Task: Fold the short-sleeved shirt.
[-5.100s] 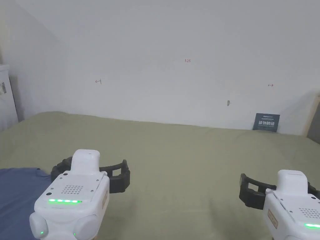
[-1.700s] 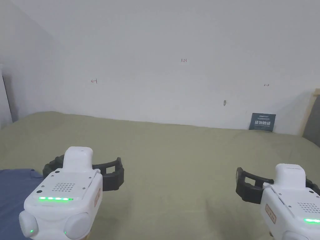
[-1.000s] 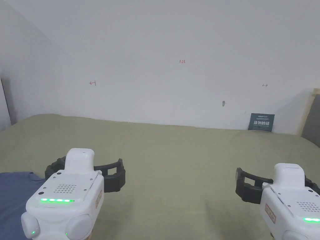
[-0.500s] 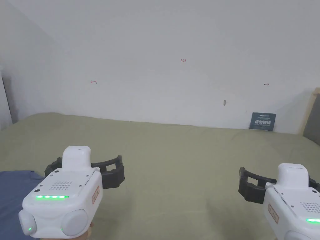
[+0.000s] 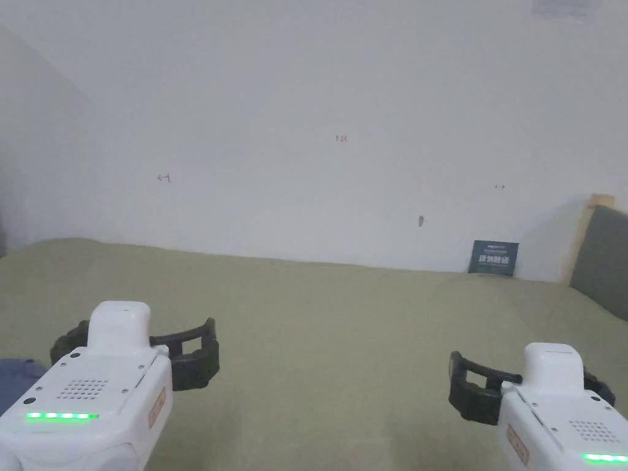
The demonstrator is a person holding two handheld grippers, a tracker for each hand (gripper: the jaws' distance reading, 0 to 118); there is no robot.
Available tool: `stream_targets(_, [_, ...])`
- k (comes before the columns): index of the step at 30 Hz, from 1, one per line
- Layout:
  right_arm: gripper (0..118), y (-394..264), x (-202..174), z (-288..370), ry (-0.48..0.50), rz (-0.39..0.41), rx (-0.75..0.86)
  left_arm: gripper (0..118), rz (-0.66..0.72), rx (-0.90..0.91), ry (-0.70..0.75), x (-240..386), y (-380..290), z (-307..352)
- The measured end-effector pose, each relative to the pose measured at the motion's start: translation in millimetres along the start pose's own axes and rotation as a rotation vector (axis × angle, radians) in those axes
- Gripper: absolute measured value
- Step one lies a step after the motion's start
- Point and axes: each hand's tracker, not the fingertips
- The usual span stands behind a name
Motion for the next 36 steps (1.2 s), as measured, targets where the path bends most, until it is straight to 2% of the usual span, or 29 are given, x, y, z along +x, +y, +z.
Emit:
stream_targets(1, [111, 1, 0, -1, 0.007, 0.003, -0.018, 109, 0.007, -0.011, -0.017, -1, 0, 1])
stream_targets(2, [93, 2, 1, -1, 0.030, -0.003, -0.029, 84, 0.001, -0.010, -0.015, 0, 0, 2])
stream_targets(3, [41, 2, 1, 0, 0.046, -0.006, -0.029, 15, -0.012, -0.002, -0.015, 2, -2, 4])
stream_targets(4, [8, 1, 0, -1, 0.036, 0.007, -0.031, 0, -0.062, 0.021, 0.023, 5, -3, 5])
stream_targets(5, [8, 0, -4, -3, -0.018, 0.057, -0.044, 0, -0.118, 0.024, 0.120, 10, -7, 2])
stream_targets(6, [8, 0, -6, -2, -0.031, 0.062, -0.021, 0, -0.123, 0.043, 0.136, 10, -10, 5])
stream_targets(7, [8, 0, -6, -3, 0.001, 0.045, -0.032, 0, -0.068, 0.027, 0.038, 6, -12, 4])
stream_targets(8, [8, 0, -7, -3, 0.045, 0.016, -0.051, 0, -0.040, -0.004, 0.017, 3, -13, 3])
stream_targets(11, [8, 1, -23, -6, 0.040, 0.048, -0.053, 0, -0.065, -0.007, 0.060, -3, -12, 5])
stream_targets(15, [8, 5, -58, -13, 0.126, 0.058, -0.040, 0, -0.053, -0.006, 0.096, -29, -8, 17])
stream_targets(21, [8, 10, -137, -28, 0.261, 0.036, -0.021, 0, -0.057, -0.010, 0.270, -93, -3, 53])
stream_targets(29, [8, 8, -254, -34, 0.506, -0.003, -0.027, 0, -0.003, -0.038, 0.518, -175, -11, 122])
stream_targets(36, [8, 4, -316, -31, 0.628, 0.010, -0.025, 0, 0.010, -0.056, 0.603, -209, -17, 145])
